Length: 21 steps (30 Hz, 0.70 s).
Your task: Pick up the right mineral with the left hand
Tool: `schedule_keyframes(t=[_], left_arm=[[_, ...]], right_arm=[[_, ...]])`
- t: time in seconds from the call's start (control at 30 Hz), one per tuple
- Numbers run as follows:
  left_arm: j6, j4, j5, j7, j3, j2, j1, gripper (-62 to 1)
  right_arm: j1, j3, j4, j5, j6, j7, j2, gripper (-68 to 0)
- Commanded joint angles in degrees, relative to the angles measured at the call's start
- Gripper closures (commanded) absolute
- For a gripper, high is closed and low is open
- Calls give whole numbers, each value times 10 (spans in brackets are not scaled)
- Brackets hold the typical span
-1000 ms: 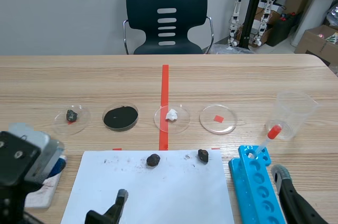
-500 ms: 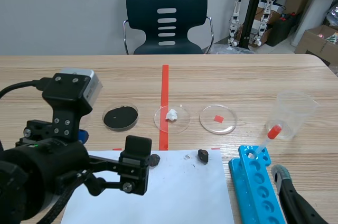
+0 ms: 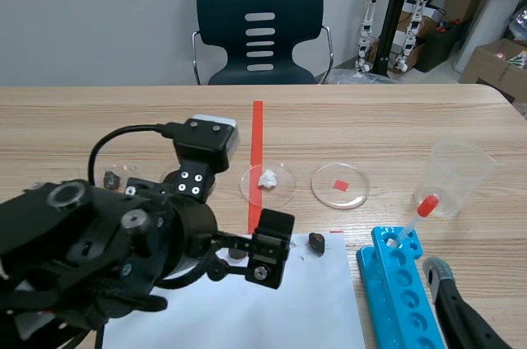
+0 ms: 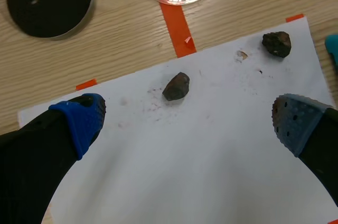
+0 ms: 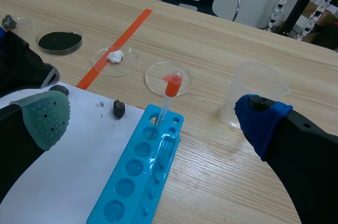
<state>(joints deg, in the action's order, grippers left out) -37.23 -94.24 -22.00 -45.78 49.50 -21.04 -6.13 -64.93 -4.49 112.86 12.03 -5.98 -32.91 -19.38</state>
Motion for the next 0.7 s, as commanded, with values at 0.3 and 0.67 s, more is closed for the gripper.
schedule_keyframes(t=[0.3,0.67], left_arm=[[-10,109,1,-12,95,96,-112,-623],[27,241,6,1,144,180,-174,-623]], right_arm=[[3,-4,8,6,2,-8,0,-679],[3,-4,8,6,2,-9,0,-679]])
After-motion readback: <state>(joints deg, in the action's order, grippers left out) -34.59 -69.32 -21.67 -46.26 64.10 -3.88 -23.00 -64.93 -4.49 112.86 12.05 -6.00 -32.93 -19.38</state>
